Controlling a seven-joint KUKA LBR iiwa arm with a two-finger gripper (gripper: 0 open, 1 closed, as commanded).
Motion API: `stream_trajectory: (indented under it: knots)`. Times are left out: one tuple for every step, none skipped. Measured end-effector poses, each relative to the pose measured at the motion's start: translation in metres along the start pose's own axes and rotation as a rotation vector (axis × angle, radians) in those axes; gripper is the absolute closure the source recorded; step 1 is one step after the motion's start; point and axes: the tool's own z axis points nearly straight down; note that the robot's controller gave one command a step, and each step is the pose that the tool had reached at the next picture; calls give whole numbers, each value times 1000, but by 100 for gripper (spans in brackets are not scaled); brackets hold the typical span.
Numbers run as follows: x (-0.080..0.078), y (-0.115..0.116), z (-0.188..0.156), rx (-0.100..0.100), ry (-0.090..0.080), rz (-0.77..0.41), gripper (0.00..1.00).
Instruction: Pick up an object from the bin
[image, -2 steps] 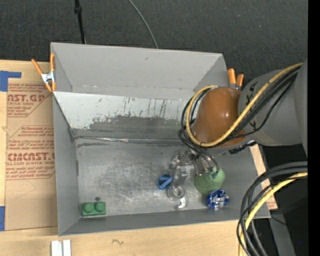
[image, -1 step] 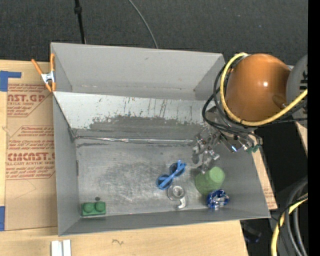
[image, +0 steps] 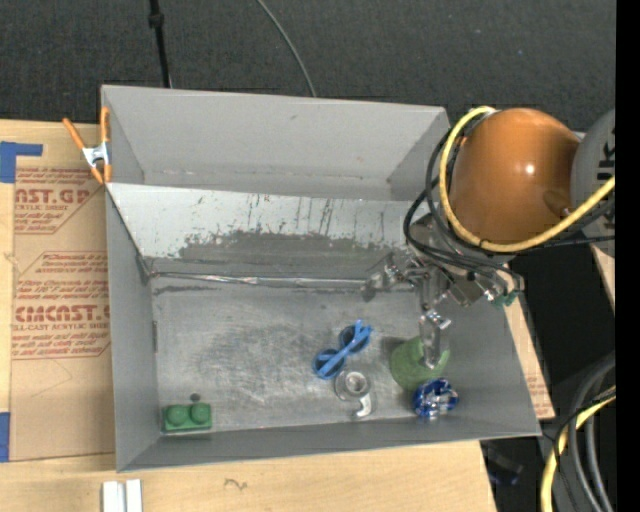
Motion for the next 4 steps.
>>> stream_trajectory:
  knots:
    - [16,-15,140,-1,-4,-37,0]
    - [17,-16,138,0,0,-38,100]
    - [17,-15,138,-1,1,-38,0]
    - [23,35,145,2,-3,-319,0]
